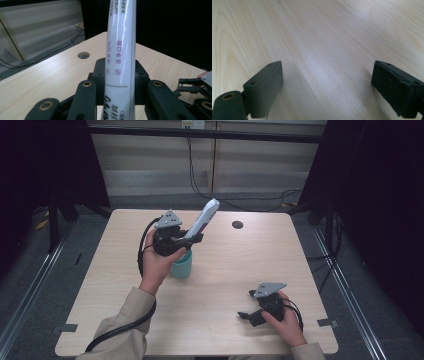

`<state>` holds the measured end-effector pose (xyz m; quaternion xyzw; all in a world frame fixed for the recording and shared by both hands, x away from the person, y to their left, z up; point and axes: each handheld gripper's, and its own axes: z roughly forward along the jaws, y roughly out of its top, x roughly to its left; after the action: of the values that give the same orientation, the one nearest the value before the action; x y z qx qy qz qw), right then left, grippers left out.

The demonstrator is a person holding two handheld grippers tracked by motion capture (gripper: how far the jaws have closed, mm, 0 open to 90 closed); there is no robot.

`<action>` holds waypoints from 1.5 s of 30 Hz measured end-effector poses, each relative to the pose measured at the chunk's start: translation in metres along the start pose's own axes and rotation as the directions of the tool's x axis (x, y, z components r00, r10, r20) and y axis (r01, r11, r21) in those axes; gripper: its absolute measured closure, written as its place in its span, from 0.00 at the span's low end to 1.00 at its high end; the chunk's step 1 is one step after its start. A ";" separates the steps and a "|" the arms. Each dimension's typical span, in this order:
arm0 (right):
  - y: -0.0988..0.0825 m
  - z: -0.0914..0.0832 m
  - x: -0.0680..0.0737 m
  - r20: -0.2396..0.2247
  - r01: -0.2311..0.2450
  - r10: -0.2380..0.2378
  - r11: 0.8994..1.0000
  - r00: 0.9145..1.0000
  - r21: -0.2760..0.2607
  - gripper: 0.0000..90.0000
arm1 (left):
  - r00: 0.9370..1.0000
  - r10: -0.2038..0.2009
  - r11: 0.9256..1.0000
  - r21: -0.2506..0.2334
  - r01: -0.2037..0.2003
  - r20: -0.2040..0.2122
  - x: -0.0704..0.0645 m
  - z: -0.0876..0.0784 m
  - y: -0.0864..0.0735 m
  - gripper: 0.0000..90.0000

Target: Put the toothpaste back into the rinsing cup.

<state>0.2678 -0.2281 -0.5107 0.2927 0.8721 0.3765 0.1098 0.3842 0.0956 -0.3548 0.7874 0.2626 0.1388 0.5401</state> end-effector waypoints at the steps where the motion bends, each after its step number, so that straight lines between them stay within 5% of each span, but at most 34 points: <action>1: 0.000 0.000 0.000 -0.001 0.001 -0.001 1.000 1.000 0.000 0.11 | 1.000 -0.006 1.000 -0.007 0.006 -0.002 0.002 0.000 0.000 0.79; 16: 0.000 0.000 0.000 0.000 0.002 -0.002 1.000 1.000 0.000 0.11 | 0.998 -0.023 0.999 -0.027 0.021 -0.052 0.012 0.008 -0.004 0.79; 45: 0.000 0.000 0.000 -0.002 0.001 -0.001 1.000 1.000 -0.001 0.11 | 0.989 -0.065 0.998 -0.019 0.063 -0.136 0.033 0.031 -0.038 0.78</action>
<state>0.2679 -0.2281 -0.5108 0.2919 0.8721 0.3772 0.1090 0.4164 0.1008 -0.4035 0.7632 0.3232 0.1770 0.5307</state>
